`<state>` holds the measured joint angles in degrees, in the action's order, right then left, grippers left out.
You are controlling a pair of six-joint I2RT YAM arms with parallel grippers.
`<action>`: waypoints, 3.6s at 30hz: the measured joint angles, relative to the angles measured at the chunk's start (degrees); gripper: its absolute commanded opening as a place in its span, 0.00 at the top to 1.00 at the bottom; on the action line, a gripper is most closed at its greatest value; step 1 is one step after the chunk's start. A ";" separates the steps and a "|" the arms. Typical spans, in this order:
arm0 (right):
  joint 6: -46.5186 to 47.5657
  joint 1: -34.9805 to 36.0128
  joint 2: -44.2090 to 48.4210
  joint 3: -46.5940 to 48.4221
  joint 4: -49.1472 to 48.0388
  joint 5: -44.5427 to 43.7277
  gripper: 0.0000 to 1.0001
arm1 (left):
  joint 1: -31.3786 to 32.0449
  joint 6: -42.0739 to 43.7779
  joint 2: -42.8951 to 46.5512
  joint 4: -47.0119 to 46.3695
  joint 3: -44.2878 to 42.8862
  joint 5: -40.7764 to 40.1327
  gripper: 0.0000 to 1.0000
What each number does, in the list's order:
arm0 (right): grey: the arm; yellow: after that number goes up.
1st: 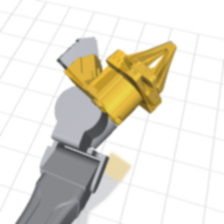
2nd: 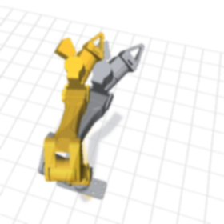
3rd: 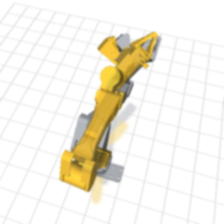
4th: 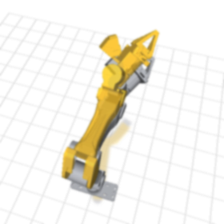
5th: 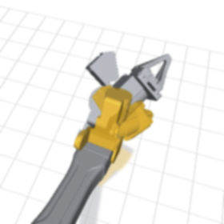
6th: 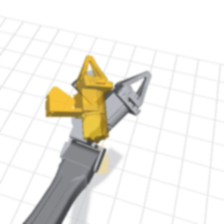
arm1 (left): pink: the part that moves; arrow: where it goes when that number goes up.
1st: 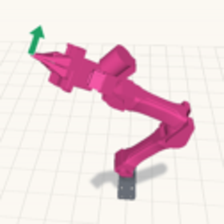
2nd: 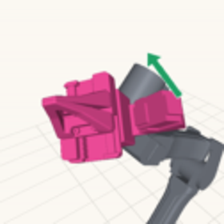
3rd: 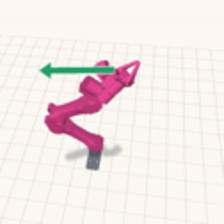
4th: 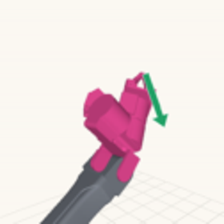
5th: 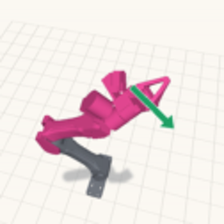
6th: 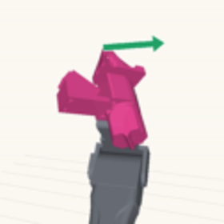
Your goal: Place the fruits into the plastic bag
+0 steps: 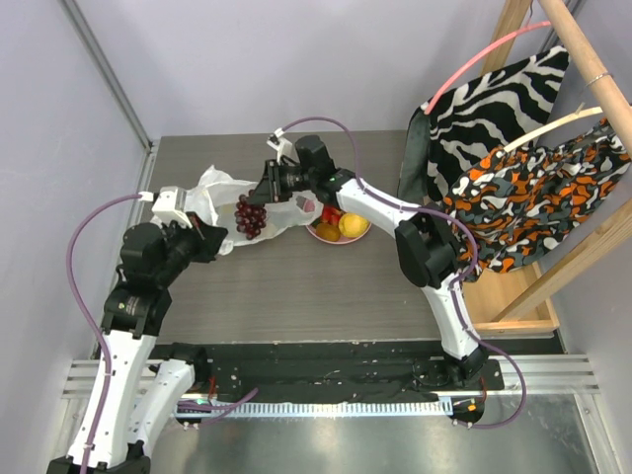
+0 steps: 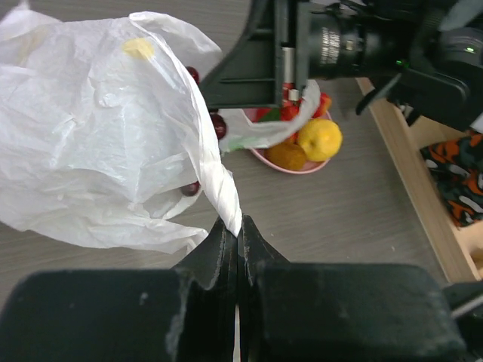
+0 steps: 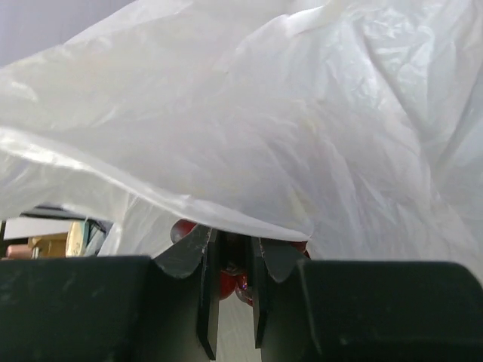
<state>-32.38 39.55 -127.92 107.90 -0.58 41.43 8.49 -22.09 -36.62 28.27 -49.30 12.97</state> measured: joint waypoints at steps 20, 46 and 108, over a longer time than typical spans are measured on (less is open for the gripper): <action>-1.33 7.76 7.54 -11.43 -1.95 -16.41 0.99 | 0.00 -9.31 -3.32 -9.44 -2.34 16.11 1.00; 5.53 11.78 13.05 -21.33 5.90 -44.37 0.81 | 0.00 -19.32 2.62 -18.14 -4.94 7.50 1.00; 5.44 6.32 41.44 -31.23 -6.23 -24.33 0.05 | 0.11 4.70 2.36 -1.92 -3.28 -31.67 1.00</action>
<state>-26.94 45.87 -86.48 76.66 -6.81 17.10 8.60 -17.39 -34.26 26.35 -52.58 -18.70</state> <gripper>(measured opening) 0.947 0.021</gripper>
